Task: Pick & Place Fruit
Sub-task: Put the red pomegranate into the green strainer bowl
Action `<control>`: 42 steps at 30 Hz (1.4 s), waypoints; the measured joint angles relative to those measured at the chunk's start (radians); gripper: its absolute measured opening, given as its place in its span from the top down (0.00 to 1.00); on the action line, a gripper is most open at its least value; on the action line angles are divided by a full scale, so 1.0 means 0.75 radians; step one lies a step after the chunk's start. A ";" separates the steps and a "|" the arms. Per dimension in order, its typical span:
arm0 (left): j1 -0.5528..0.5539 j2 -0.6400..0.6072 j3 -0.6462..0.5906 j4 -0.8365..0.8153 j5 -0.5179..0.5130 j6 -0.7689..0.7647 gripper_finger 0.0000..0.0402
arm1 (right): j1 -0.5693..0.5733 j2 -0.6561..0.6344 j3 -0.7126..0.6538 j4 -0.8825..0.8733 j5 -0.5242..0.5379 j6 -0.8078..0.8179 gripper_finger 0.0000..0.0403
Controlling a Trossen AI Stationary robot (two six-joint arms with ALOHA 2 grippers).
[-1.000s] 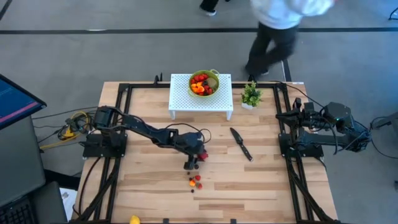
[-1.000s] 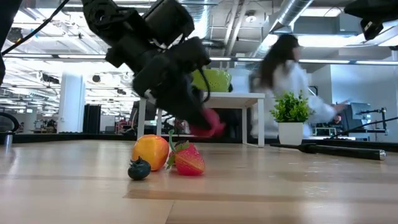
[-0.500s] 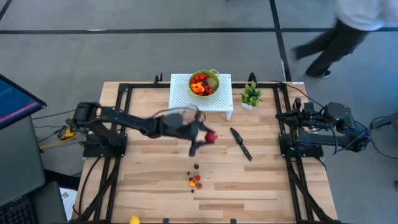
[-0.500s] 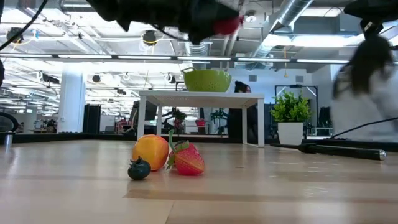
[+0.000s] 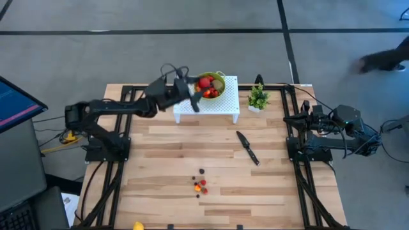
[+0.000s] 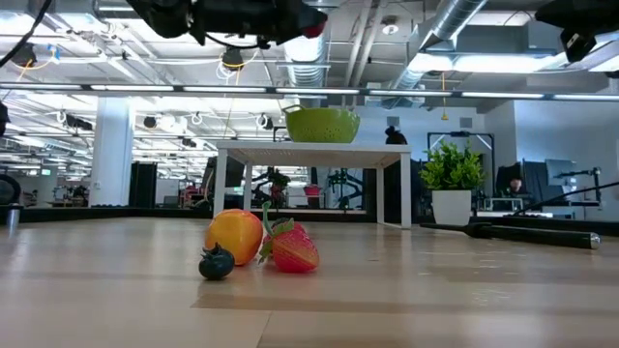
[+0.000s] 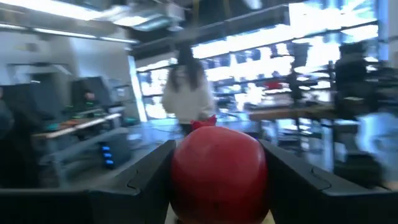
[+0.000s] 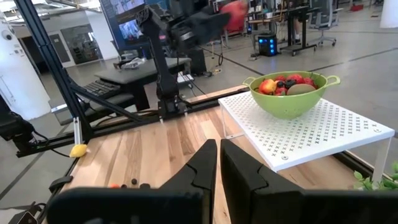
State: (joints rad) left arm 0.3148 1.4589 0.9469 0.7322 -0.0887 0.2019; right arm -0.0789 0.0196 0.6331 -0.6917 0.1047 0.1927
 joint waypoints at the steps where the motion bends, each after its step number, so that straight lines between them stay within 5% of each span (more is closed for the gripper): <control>1: 0.029 0.017 0.021 0.006 0.000 -0.001 0.49 | 0.000 0.000 0.000 0.000 0.000 0.000 0.96; 14: 0.228 0.300 0.261 -0.247 0.003 -0.017 0.48 | 0.000 0.000 0.000 0.000 0.000 0.000 0.96; 42: 0.232 0.321 0.262 -0.515 0.010 -0.071 0.47 | 0.000 0.000 0.000 0.000 0.000 0.000 0.96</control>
State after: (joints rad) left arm 0.4885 1.6993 1.1431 0.3459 -0.0815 0.1486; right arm -0.0788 0.0196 0.6330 -0.6918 0.1047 0.1925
